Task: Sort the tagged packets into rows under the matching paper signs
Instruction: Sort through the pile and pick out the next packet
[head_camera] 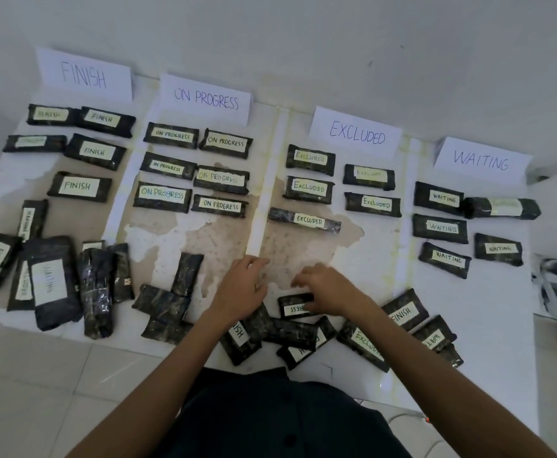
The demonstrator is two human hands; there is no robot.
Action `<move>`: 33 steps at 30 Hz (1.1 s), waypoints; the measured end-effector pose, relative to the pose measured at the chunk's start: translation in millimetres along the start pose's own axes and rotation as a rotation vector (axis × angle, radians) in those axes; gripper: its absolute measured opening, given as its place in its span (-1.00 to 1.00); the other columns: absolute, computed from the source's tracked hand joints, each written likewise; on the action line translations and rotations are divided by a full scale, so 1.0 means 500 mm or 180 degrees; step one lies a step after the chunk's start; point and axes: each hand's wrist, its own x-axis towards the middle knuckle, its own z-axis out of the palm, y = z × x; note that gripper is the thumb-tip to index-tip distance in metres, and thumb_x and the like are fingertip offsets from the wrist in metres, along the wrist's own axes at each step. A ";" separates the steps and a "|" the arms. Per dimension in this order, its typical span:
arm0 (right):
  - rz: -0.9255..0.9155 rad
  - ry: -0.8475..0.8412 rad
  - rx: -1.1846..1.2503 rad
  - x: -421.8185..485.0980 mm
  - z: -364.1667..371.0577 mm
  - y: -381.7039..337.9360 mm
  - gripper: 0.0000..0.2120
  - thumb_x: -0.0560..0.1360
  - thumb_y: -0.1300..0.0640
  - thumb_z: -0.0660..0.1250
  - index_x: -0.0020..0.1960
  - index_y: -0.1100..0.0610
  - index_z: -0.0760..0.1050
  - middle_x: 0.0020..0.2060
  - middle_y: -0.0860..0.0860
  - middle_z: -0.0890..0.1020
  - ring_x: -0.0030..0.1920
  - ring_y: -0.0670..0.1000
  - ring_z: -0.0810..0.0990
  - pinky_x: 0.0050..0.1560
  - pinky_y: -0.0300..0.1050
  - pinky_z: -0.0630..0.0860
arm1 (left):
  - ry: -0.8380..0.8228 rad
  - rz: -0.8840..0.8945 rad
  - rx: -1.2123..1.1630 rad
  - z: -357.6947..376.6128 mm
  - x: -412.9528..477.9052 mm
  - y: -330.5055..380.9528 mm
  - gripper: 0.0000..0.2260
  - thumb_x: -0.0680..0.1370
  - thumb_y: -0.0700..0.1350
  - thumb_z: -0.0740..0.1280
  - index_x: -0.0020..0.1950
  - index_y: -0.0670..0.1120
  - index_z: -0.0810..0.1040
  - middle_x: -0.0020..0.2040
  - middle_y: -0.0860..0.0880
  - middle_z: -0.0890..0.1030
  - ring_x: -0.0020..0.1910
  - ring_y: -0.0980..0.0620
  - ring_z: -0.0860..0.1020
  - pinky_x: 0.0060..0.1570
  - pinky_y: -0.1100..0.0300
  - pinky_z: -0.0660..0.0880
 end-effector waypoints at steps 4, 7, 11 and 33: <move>0.0025 -0.0100 -0.0382 0.000 0.029 -0.016 -0.63 0.41 0.13 0.40 0.19 0.07 0.46 0.11 0.08 0.50 0.10 0.13 0.46 0.02 0.00 0.42 | -0.0076 -0.0083 -0.0137 0.021 -0.033 -0.003 -0.59 0.52 -0.14 0.29 0.37 -0.08 0.37 0.23 -0.07 0.44 0.23 -0.06 0.34 0.25 0.10 0.35; 0.0108 -0.0078 -0.0375 0.009 0.023 -0.020 -0.75 0.40 0.13 0.38 0.07 0.10 0.49 0.03 0.08 0.50 0.04 0.14 0.51 -0.08 -0.02 0.43 | -0.0052 -0.0076 -0.0222 0.019 -0.040 0.000 -0.60 0.53 -0.13 0.29 0.37 -0.07 0.37 0.24 -0.05 0.44 0.25 -0.05 0.34 0.26 0.11 0.34; 0.0590 0.0575 0.0739 0.016 -0.029 -0.035 -0.78 0.37 0.12 0.39 -0.03 0.15 0.49 -0.09 0.10 0.57 -0.07 0.13 0.55 -0.18 -0.07 0.46 | 0.0230 -0.0001 -0.0319 -0.009 -0.042 0.009 -0.60 0.53 -0.13 0.30 0.37 -0.08 0.38 0.24 -0.06 0.44 0.25 -0.04 0.34 0.22 0.15 0.32; 0.1561 0.0746 0.2603 0.097 -0.024 -0.208 -0.68 0.42 0.08 0.42 0.11 0.12 0.43 -0.06 0.06 0.55 -0.08 0.05 0.55 -0.07 -0.06 0.50 | -0.0030 0.0293 0.1317 -0.182 0.110 -0.172 -0.54 0.43 -0.33 0.33 0.31 -0.11 0.42 0.17 -0.12 0.47 0.14 -0.12 0.44 0.05 0.00 0.51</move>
